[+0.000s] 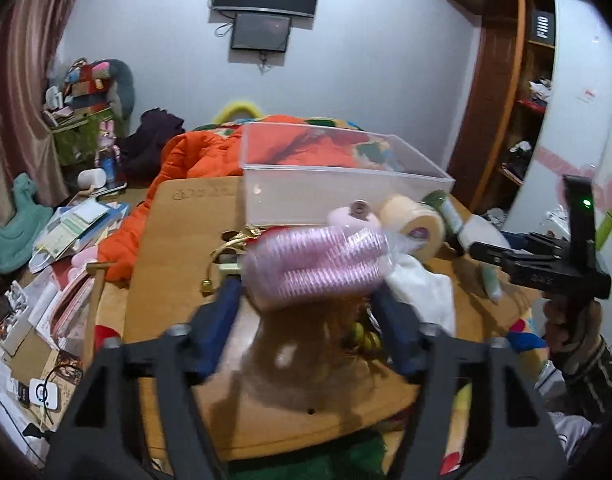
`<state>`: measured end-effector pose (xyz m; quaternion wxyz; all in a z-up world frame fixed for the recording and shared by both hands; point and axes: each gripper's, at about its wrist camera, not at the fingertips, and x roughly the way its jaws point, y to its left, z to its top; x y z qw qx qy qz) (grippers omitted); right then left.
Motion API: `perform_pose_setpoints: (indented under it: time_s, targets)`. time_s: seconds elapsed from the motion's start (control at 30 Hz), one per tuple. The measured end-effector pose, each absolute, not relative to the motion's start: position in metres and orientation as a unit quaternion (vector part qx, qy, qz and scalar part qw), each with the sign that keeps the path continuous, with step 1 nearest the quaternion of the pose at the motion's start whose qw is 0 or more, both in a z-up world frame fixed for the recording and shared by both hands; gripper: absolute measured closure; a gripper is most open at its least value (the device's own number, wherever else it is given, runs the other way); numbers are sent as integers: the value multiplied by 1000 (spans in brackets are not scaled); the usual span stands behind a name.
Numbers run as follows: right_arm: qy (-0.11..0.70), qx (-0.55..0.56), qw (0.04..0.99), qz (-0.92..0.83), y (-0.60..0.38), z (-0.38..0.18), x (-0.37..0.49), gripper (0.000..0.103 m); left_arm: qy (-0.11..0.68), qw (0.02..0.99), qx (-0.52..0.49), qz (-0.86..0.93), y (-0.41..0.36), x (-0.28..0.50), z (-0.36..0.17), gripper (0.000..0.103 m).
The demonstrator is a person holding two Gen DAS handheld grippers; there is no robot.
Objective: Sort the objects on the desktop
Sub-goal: 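Lift the bagged pink rope with the left gripper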
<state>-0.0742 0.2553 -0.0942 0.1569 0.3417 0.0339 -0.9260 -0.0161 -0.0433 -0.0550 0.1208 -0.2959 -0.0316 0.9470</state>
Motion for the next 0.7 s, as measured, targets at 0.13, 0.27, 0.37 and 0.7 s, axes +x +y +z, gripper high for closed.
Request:
perform_pose_setpoints:
  time_s: [0.13,0.27,0.37,0.7]
  targets:
    - [32,341,161,-926,256,-95,-73,40,15,133,-289,948,-24,-5,-55,14]
    - [32,342,165,-924,254,-97,-71,40,28,154,-312,937,-10,-5,-64,11]
    - [35,344,165,-924,253,-99,-71,40,34,155,-329,931,-8,-4,-70,11]
    - [32,341,167,-924,254,-100,-68,40,32,128,-345,929,-28,2,-62,10]
